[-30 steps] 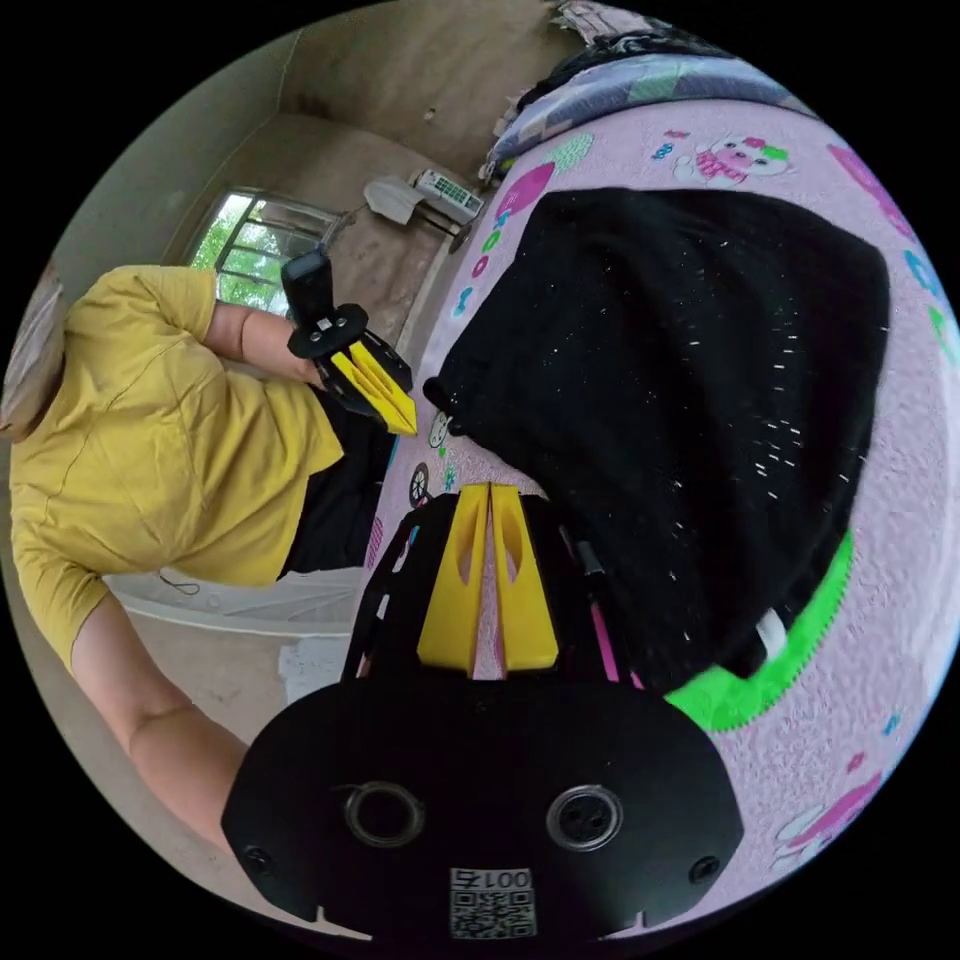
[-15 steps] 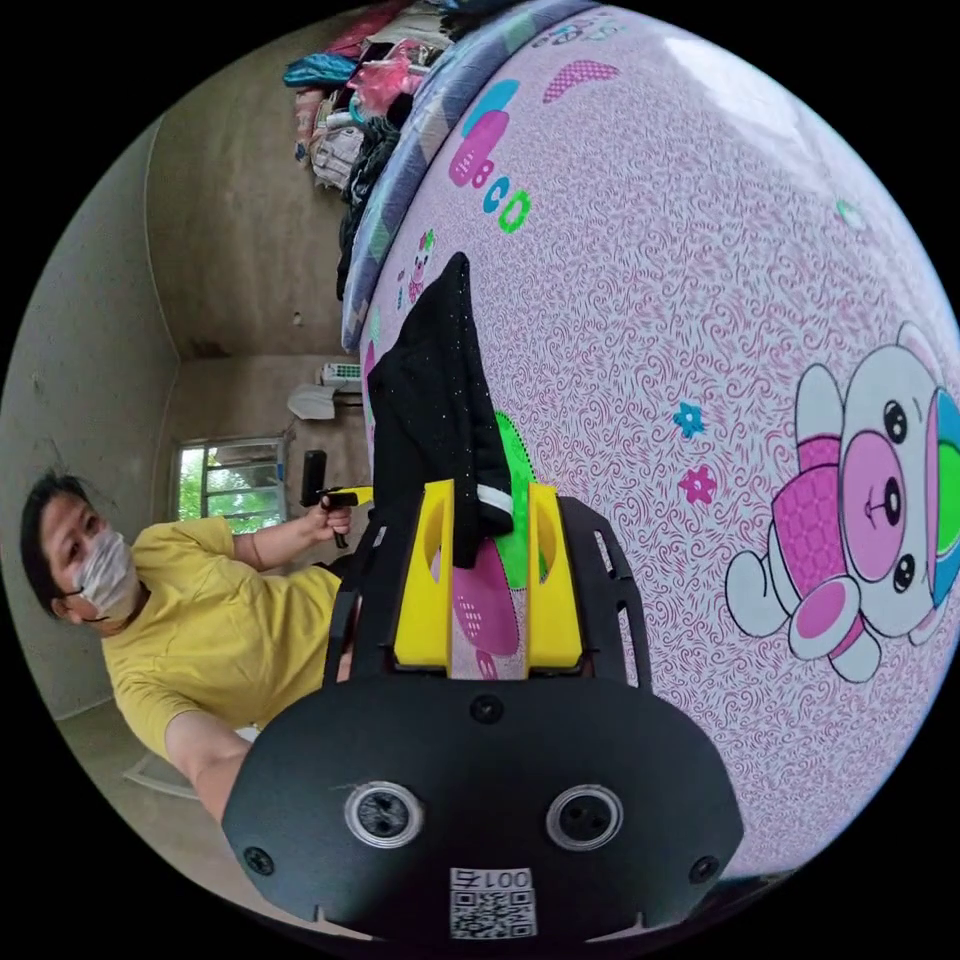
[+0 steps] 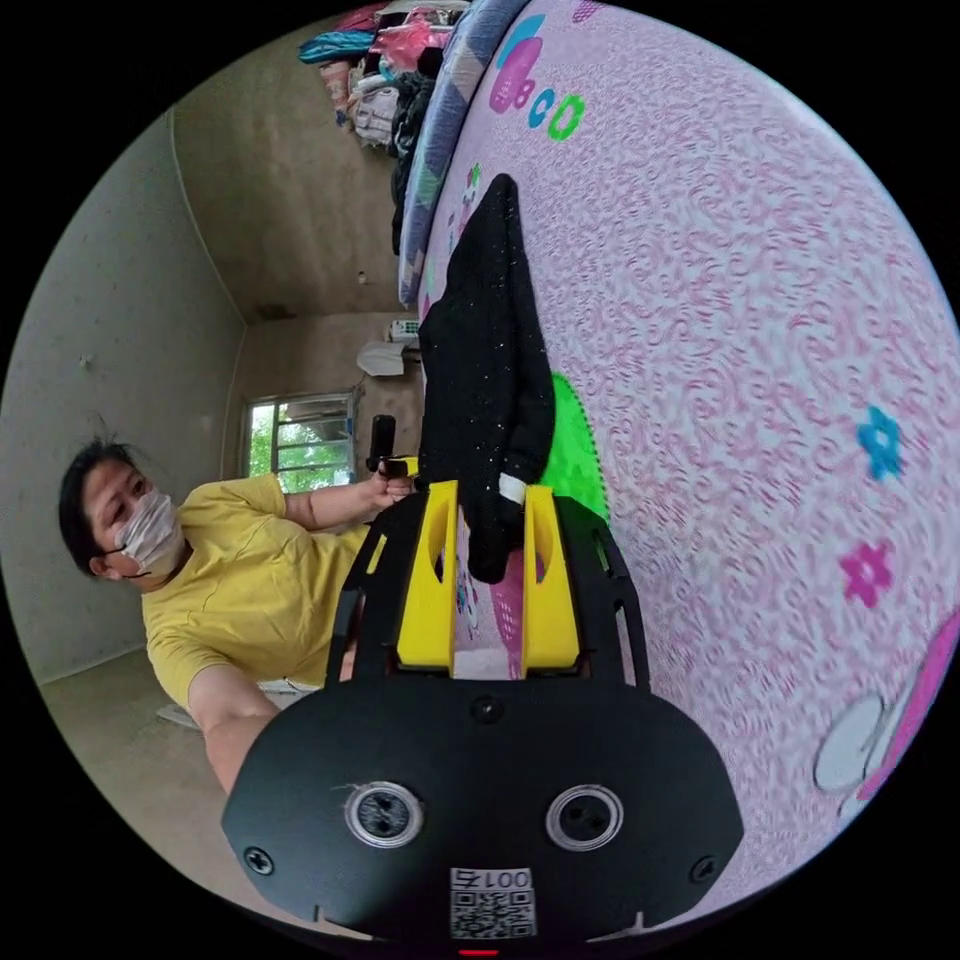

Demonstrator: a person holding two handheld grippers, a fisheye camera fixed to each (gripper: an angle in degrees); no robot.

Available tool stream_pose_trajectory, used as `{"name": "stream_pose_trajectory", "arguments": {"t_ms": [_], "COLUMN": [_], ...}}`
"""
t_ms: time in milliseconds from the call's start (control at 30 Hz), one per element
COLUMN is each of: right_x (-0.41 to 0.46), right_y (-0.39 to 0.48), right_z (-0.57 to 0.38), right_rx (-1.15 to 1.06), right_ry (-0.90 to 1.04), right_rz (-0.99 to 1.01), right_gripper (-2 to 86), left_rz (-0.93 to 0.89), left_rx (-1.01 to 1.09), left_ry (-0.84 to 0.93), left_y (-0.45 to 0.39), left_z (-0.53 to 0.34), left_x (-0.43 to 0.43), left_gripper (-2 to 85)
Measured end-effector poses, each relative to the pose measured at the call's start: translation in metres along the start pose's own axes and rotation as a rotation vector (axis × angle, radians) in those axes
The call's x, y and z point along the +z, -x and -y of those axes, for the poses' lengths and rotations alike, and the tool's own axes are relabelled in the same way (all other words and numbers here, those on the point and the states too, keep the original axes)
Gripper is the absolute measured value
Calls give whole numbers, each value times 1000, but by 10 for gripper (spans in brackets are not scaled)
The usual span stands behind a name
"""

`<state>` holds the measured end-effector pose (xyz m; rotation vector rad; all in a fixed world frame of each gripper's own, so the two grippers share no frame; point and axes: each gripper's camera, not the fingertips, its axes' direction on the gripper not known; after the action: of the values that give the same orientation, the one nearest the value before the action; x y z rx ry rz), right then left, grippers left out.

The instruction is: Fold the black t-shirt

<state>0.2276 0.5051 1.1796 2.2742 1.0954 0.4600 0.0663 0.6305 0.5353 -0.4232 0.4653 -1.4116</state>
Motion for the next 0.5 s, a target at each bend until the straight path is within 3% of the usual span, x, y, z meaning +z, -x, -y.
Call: {"name": "stream_pose_trajectory", "arguments": {"t_ms": [233, 500], "right_x": [27, 43], "right_y": [16, 52], "right_z": [-28, -149], "right_rx": [-80, -98], "right_ry": [-18, -335], "right_rz": [-82, -35], "right_gripper": [31, 8], "left_rz": [-40, -82], "left_rx": [25, 77], "left_ry": [35, 106], "left_y": [-12, -19], "left_z": [5, 1], "left_x": [22, -5], "left_gripper": [11, -9]}}
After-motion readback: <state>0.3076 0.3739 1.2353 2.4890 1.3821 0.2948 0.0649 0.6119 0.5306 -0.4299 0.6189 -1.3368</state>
